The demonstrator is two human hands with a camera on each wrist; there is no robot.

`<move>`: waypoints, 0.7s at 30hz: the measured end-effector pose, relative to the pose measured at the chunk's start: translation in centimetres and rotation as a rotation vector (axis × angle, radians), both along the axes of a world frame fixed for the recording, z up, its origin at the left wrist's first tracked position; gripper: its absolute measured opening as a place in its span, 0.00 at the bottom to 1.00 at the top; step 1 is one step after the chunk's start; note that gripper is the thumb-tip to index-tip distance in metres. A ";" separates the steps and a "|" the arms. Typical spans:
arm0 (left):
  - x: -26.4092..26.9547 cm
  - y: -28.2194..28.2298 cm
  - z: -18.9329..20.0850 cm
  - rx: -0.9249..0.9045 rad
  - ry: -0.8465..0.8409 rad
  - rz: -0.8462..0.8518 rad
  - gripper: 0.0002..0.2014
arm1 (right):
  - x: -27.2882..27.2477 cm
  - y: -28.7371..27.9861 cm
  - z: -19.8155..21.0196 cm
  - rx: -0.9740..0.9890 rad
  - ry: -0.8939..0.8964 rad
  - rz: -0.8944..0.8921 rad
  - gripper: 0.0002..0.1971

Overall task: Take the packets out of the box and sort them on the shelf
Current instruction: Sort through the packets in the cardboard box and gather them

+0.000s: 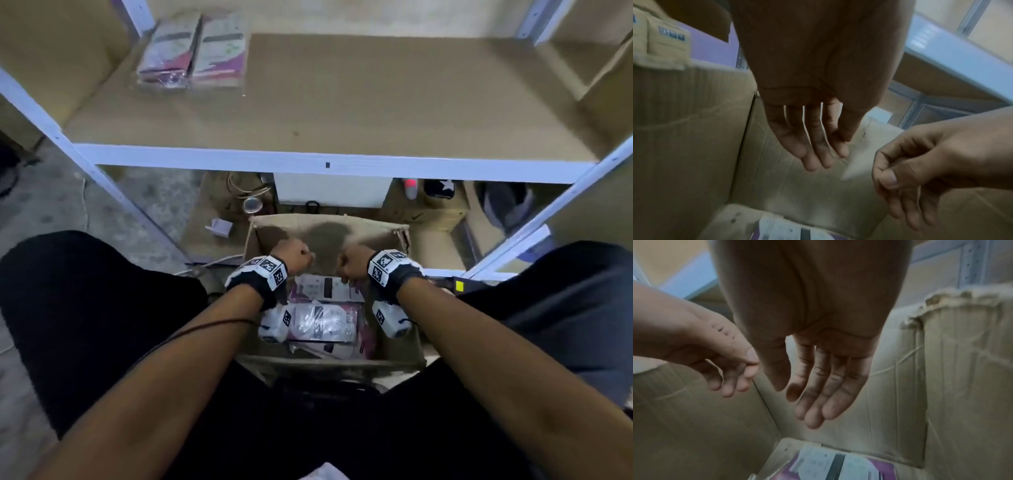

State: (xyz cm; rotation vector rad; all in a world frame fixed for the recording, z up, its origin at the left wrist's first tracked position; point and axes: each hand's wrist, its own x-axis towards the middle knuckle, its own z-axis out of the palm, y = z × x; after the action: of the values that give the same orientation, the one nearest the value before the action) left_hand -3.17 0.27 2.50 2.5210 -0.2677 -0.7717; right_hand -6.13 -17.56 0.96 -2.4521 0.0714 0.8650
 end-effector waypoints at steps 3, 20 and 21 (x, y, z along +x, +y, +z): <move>0.5 -0.2 -2.6 0.016 0.088 0.056 0.14 | 1.0 0.3 -2.7 -0.025 0.077 0.036 0.12; 2.1 0.7 -9.9 0.079 0.322 0.080 0.14 | 1.2 2.2 -14.3 -0.240 0.173 0.279 0.21; 2.1 0.8 -10.1 0.079 0.323 0.090 0.15 | 0.9 2.1 -14.5 -0.244 0.171 0.277 0.23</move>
State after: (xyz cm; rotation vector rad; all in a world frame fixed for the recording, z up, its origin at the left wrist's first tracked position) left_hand -1.09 1.12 -7.57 2.4121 -0.0133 -1.1532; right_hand -5.21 -15.44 -13.52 -2.6485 -0.1108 1.2517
